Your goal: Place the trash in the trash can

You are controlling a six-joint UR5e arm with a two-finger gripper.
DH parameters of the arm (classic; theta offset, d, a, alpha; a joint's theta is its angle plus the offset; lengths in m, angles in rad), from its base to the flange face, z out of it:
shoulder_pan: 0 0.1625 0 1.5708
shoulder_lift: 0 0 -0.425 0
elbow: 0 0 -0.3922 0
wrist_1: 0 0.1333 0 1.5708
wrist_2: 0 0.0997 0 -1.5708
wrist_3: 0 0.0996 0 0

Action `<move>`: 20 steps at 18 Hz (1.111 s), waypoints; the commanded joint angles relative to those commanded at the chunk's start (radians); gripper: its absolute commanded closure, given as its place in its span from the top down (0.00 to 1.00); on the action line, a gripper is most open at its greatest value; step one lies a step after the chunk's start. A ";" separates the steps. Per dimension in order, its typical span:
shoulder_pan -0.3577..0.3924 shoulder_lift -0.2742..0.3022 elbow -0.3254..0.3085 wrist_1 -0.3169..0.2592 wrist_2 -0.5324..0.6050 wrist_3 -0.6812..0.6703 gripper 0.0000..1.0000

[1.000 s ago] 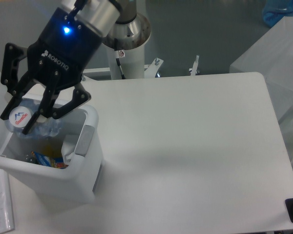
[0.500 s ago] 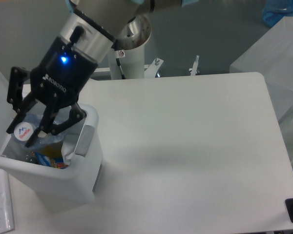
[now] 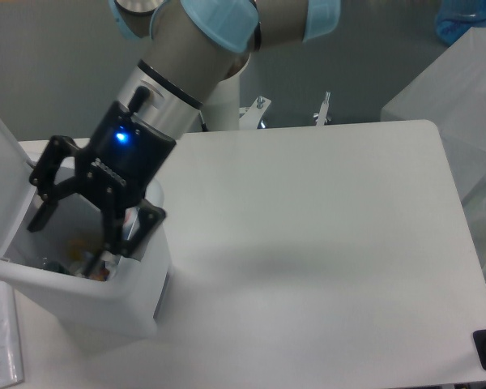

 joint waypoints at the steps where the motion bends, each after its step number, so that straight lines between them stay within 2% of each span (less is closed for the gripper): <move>1: 0.020 0.000 -0.003 0.000 0.000 0.003 1.00; 8: 0.209 -0.003 -0.043 -0.002 0.000 0.078 1.00; 13: 0.268 -0.050 -0.048 -0.005 0.005 0.141 1.00; 14: 0.284 -0.066 -0.048 -0.005 0.026 0.146 1.00; 16: 0.302 -0.074 -0.049 -0.005 0.148 0.162 1.00; 18: 0.302 -0.078 -0.048 -0.006 0.268 0.187 1.00; 20: 0.299 -0.092 -0.049 -0.006 0.339 0.190 1.00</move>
